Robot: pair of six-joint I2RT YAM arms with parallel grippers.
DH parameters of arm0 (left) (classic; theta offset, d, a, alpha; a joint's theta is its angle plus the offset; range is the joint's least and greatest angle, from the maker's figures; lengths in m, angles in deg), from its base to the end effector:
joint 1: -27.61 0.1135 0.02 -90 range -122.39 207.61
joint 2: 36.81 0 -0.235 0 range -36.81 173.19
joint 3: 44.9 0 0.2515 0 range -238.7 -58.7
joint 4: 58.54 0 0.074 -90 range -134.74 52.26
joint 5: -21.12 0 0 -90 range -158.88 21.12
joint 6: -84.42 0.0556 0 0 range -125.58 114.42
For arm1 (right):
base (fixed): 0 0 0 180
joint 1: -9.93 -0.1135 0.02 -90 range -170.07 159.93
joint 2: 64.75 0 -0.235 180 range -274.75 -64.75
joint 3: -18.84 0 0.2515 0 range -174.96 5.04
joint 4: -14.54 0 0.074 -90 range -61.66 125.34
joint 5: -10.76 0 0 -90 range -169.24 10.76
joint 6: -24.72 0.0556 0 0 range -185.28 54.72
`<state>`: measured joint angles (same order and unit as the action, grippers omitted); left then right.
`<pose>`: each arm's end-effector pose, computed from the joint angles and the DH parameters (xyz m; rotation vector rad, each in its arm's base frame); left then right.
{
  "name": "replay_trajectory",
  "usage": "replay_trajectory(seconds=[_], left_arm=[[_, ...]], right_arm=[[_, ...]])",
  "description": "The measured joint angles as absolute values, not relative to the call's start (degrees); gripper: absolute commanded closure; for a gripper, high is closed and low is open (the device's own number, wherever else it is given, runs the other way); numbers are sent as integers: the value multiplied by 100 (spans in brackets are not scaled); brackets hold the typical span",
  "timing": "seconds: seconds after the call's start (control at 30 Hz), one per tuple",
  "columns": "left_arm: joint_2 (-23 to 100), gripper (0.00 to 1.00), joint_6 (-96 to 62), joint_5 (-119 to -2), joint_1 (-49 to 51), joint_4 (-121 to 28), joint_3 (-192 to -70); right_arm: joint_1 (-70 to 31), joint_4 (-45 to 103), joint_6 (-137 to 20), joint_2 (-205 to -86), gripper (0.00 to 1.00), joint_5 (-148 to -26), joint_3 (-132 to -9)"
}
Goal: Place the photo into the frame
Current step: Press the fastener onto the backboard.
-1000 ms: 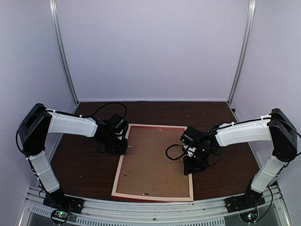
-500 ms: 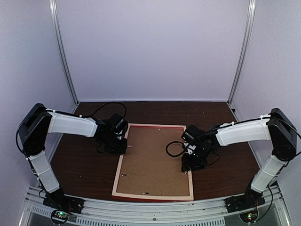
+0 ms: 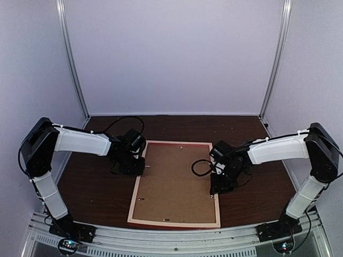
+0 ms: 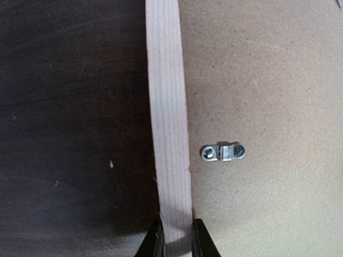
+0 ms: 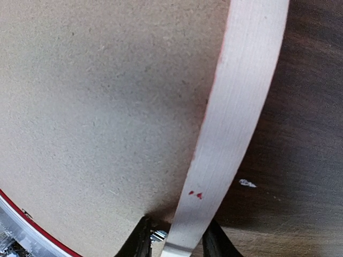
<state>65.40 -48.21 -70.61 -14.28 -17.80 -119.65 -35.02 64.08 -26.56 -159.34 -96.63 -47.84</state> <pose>0.2550 -0.2264 0.1069 -0.0264 2.8208 -0.3338 0.1926 0.2157 0.1060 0.2169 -3.0414 -0.5710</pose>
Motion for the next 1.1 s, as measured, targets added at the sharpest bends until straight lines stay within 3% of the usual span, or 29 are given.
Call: replay_trajectory(seconds=[0.8,1.1], left_arm=[[6540,86,-4819,-7064,-1428,-1780,-11967],[6540,86,-4819,-7064,-1428,-1778,-11967]], right_arm=[[-3294,6559,-3478,-16000,79,-9971,-4846],[-2984,6620,-4005,-16146,57,-10342,-4940]])
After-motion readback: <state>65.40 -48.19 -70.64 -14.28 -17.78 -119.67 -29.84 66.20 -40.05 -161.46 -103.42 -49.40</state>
